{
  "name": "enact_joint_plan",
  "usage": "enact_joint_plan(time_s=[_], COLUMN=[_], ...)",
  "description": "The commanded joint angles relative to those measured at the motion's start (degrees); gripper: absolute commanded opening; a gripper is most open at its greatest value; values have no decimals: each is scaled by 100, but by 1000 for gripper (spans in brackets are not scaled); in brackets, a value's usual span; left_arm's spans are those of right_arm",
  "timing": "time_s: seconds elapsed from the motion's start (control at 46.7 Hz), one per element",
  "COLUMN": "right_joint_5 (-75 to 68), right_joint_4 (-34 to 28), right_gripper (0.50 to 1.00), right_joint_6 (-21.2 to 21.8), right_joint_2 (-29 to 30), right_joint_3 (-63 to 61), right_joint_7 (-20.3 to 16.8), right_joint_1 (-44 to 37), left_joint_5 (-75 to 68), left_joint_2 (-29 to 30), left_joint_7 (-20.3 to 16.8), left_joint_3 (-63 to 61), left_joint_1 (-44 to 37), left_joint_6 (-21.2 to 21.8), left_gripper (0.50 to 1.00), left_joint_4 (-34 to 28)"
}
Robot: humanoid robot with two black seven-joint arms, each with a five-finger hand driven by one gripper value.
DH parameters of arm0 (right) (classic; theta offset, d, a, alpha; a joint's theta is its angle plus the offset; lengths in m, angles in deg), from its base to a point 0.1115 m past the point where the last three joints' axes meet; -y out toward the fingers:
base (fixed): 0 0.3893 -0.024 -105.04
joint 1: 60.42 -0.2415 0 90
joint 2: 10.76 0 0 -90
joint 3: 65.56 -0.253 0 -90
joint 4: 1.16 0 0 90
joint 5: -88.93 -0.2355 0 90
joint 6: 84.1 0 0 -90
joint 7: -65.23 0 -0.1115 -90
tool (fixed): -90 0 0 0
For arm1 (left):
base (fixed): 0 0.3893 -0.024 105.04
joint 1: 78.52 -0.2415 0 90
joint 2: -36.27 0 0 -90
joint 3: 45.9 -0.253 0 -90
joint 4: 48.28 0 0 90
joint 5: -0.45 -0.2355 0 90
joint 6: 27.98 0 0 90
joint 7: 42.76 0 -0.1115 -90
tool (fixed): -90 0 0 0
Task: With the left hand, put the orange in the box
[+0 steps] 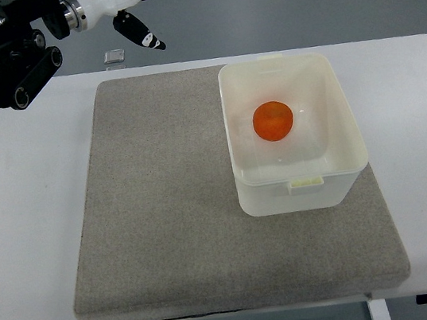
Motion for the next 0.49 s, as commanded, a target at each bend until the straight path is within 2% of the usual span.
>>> enact_joint_plan(time_s=[0.0,0.257,0.471], right_joint_5=[0,0,0], right_joint_4=[0,0,0], right_gripper=[926,926,926], right_joint_6=[-4,-4,-4], right_joint_2=[0,0,0], right_joint_3=[0,0,0], right_joint_7=[2,-7,1], right_joint_1=[0,0,0], left_joint_5=[212,959,2346], left_joint_2=[7,-89,-98], left_joint_7=[0,0,0], left_joint_3=[-84,-84,-75], left_joint_1=[-35,-237,-518], left_joint_6=[179,215,136], left_gripper=[964,958,956], left_joint_4=[-450,-1716,-1875])
